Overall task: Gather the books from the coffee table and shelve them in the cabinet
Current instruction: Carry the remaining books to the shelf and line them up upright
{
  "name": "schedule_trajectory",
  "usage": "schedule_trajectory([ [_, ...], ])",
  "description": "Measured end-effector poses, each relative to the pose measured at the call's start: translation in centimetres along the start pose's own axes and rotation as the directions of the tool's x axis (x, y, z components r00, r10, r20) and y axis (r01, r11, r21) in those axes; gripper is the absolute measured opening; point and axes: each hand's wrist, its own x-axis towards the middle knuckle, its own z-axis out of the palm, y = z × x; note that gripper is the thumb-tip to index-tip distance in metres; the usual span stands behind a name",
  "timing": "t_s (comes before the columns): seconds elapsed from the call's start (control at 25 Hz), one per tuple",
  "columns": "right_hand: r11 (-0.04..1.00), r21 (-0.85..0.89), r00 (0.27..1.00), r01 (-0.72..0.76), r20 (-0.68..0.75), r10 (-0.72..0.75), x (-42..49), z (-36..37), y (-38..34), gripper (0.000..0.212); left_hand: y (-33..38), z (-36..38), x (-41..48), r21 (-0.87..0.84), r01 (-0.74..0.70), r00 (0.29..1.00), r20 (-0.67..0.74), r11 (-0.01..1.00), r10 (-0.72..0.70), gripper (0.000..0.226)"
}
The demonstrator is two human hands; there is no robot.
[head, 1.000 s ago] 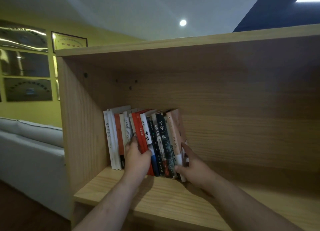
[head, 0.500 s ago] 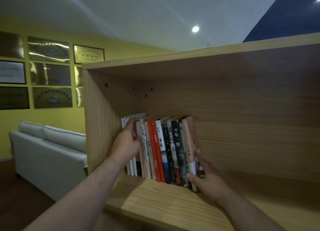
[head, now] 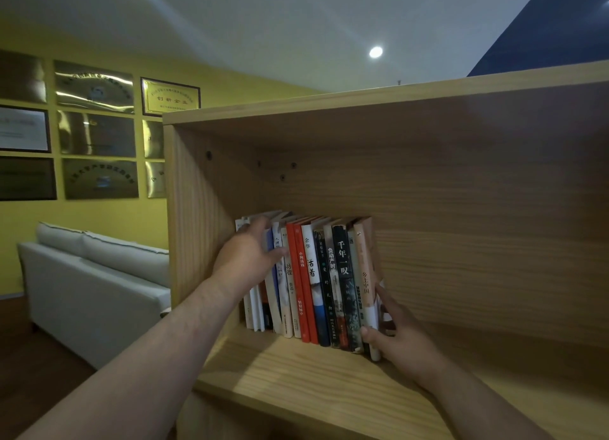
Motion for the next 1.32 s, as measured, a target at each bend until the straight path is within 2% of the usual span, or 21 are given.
schedule_trajectory([
  [0.08,1.000,0.003,1.000,0.004,-0.003,-0.004,0.0,0.0,-0.1,0.084,0.2,0.5,-0.3,-0.013,-0.036,0.997,-0.069,0.999,0.035,0.046],
  [0.16,1.000,0.008,1.000,0.000,0.000,0.000,0.0,-0.1,-0.1,0.083,0.2,0.8,-0.6,-0.112,-0.022,0.993,-0.116,0.993,0.009,0.041],
  [0.44,1.000,0.021,1.000,-0.006,-0.005,0.006,0.1,0.0,0.2,0.084,-0.2,-1.1,-2.7,-0.290,-0.005,0.987,-0.158,0.957,-0.043,0.037],
  [0.52,1.000,0.013,1.000,-0.002,-0.007,0.002,0.2,-0.1,0.3,0.085,-0.6,-0.8,-3.5,-0.396,0.015,0.977,-0.190,0.918,-0.097,0.043],
  [0.6,1.000,0.003,1.000,0.007,-0.005,-0.007,0.2,-0.1,0.4,0.085,-0.8,0.4,-4.3,-0.513,0.105,0.969,-0.139,0.852,-0.203,0.040],
  [0.72,1.000,0.002,0.999,0.022,-0.023,-0.022,0.3,0.0,0.6,0.087,-1.4,2.5,-6.0,-0.555,0.203,0.968,-0.011,0.807,-0.251,0.028],
  [0.88,1.000,0.028,0.999,-0.006,-0.033,0.007,0.4,-0.2,0.5,0.088,-2.1,0.3,-8.0,-0.581,0.176,0.946,-0.122,0.795,-0.299,0.010],
  [0.96,0.999,0.030,0.999,-0.023,-0.041,0.024,0.1,-0.2,0.2,0.085,-2.5,-1.6,-9.5,-0.666,0.146,0.931,-0.158,0.731,-0.330,0.008],
  [1.04,0.997,0.069,0.998,-0.047,-0.045,0.050,-0.9,-0.1,-1.0,0.076,-2.7,-3.6,-11.5,-0.776,0.145,0.921,-0.120,0.614,-0.370,0.013],
  [1.12,0.994,0.100,0.996,-0.034,-0.084,0.043,-2.3,-0.2,-2.5,0.056,-2.3,-4.9,-13.1,-0.886,0.171,0.927,-0.003,0.430,-0.375,0.016],
  [1.2,0.999,0.035,0.978,0.038,-0.208,-0.030,-4.0,-0.4,-4.1,0.035,-1.6,-5.6,-14.0,-0.932,0.232,0.927,0.126,0.277,-0.353,0.017],
  [1.24,0.997,0.027,0.971,0.071,-0.230,-0.063,-4.9,-0.4,-4.9,0.034,-0.9,-5.5,-14.3,-0.937,0.270,0.923,0.186,0.223,-0.338,0.018],
  [1.28,0.989,0.113,0.979,0.091,-0.192,-0.068,-5.5,-0.3,-5.7,0.037,-0.1,-5.1,-14.5,-0.934,0.306,0.920,0.241,0.183,-0.309,0.020],
  [1.32,0.950,0.307,0.995,0.057,-0.094,-0.030,-6.4,-0.2,-6.4,0.040,1.1,-4.3,-14.7,-0.926,0.343,0.918,0.295,0.157,-0.266,0.022],
])
